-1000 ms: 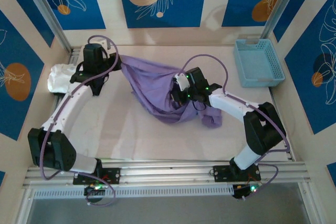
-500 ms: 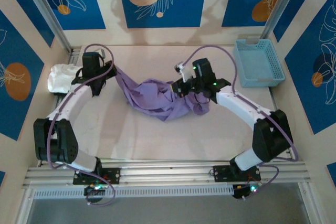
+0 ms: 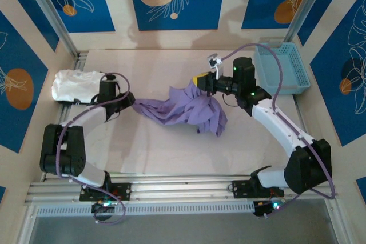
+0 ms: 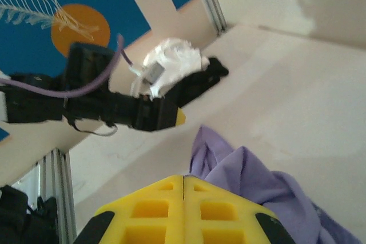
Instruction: Fold the inside-out t-shirt
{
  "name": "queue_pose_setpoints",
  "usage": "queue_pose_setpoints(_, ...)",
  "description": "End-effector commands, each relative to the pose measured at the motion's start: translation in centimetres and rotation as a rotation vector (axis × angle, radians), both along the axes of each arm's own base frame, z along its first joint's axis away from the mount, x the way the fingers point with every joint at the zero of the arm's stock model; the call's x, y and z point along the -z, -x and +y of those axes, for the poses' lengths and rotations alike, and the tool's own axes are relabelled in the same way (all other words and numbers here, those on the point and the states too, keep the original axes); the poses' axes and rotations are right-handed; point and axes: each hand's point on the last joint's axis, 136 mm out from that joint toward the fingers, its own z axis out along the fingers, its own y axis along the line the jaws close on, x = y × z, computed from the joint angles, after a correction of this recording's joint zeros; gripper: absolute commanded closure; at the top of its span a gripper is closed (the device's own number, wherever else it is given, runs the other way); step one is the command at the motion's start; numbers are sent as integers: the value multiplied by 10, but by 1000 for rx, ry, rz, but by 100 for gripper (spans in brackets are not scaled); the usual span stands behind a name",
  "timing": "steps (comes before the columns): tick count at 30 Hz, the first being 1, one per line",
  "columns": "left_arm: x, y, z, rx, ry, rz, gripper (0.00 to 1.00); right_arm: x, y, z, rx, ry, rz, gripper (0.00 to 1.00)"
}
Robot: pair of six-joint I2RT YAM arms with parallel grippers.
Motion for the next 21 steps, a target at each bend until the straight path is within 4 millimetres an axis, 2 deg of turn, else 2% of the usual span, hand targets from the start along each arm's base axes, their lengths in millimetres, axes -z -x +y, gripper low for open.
queue_pose_setpoints(1, -53, 1, -53, 155, 117, -141, 34, 20, 6, 2, -51, 32, 7, 100)
queue_pose_setpoints(4, -61, 3, -96, 283, 193, -126, 28, 31, 9, 2, -68, 45, 17, 100)
queue_pose_setpoints(7, -60, -2, -132, 382, 203, -96, 25, 38, 9, 2, -72, 54, 26, 100)
queue_pose_setpoints(12, -45, -13, -185, 513, 186, -26, 24, 41, 10, 1, -69, 63, 27, 100)
queue_pose_setpoints(14, -36, -16, -201, 551, 185, 1, 28, 39, 10, 0, -67, 64, 23, 100)
queue_pose_setpoints(16, -27, -19, -213, 575, 193, 33, 41, 34, 9, -1, -58, 65, 7, 100)
queue_pose_setpoints(17, -24, -21, -218, 584, 206, 48, 53, 27, 6, -2, -46, 65, -7, 100)
queue_pose_setpoints(18, -22, -24, -221, 587, 217, 56, 68, 20, 3, -5, -27, 63, -24, 100)
queue_pose_setpoints(20, -23, -33, -221, 578, 218, 49, 95, -7, -7, -12, 16, 39, -69, 100)
queue_pose_setpoints(21, -30, -41, -217, 560, 218, 30, 100, -28, -13, -19, 45, 13, -100, 100)
